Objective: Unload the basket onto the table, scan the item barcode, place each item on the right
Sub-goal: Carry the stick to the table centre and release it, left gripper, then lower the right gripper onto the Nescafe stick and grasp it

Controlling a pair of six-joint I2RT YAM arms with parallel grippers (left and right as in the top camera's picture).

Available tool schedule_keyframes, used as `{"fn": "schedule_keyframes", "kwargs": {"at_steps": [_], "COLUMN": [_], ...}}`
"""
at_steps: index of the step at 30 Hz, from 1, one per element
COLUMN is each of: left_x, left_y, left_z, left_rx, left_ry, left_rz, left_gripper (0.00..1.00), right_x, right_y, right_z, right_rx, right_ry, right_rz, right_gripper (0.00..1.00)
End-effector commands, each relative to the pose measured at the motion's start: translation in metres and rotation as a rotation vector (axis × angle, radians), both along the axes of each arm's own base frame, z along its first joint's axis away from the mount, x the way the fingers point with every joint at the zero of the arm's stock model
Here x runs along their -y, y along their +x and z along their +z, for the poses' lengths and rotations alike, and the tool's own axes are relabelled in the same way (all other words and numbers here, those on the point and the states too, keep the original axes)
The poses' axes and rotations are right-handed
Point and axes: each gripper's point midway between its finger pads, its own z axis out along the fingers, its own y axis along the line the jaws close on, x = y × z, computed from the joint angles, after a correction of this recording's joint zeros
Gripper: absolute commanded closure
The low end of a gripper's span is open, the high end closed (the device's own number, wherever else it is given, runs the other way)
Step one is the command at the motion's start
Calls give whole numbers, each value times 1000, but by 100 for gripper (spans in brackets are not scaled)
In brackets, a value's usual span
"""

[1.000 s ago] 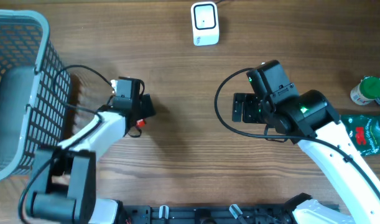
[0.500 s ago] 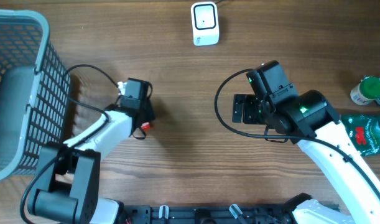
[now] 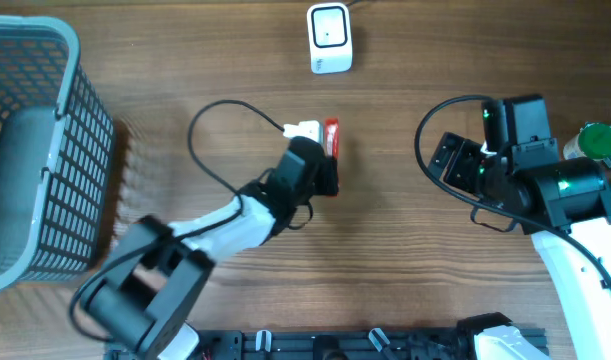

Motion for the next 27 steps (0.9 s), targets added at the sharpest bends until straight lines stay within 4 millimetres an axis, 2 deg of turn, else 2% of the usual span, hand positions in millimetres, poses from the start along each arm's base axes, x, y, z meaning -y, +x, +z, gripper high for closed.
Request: {"fn": "schedule_keyframes", "kwargs": {"at_steps": [1, 4, 5, 6, 8, 9, 10, 12, 13, 15, 17, 18, 19, 20, 21, 22, 24, 25, 26, 27], "left_x": [17, 35, 39, 40, 39, 37, 27, 7, -9, -44, -79, -92, -105, -115, -129, -145, -174, -181, -198, -211], "left_y": [-9, -24, -28, -29, -27, -25, -22, -16, -12, -4, 4, 8, 12, 14, 14, 13, 3, -2, -16, -30], "left_z": [-14, -12, -12, -11, -6, -2, 3, 16, 27, 43, 64, 77, 97, 112, 132, 155, 221, 241, 279, 302], "left_rx": [-49, -65, -64, -63, -49, -39, -27, 23, 73, 135, 201, 230, 278, 316, 367, 427, 605, 657, 747, 794], "left_ry": [-41, -64, -64, -65, -68, -61, -33, 41, 109, 220, 299, 301, 289, 286, 283, 282, 284, 282, 259, 229], "left_rz": [-19, -83, -97, -99, -101, -95, -59, 11, 49, 181, 320, 376, 437, 480, 545, 623, 725, 744, 789, 823], "left_gripper": [96, 96, 89, 73, 70, 50, 36, 32, 18, 3, 0, 0, 0, 0, 0, 0, 0, 0, 0, 0], "right_x": [-4, -7, -8, -8, -8, -8, -8, -8, -9, -10, -13, -17, -34, -50, -67, -85, -123, -129, -134, -136], "right_y": [-2, -2, -2, -3, -3, -3, -2, -1, 1, 9, 23, 36, 52, 55, 56, 58, 61, 62, 57, 55], "right_z": [1, 1, 1, 1, 1, 1, 1, 2, 2, 3, -4, -16, -39, -53, -67, -82, -114, -127, -148, -160], "right_rx": [-2, -3, -4, -5, -6, -6, -4, -1, 5, 28, 43, 51, 41, 13, -25, -55, -80, -91, -125, -149], "right_ry": [36, 51, 56, 56, 55, 57, 58, 69, 74, 74, 77, 74, 87, 113, 130, 127, 42, -21, -104, -140], "right_rz": [-3, 4, 7, 7, 6, 4, 3, -20, -26, -16, -13, 0, 85, 146, 207, 259, 378, 394, 393, 392], "right_gripper": [0, 0, 0, 0, 0, 0, 0, 0, 0, 0, 0, 0, 0, 1, 8, 11, 11, 11, 11, 10]}}
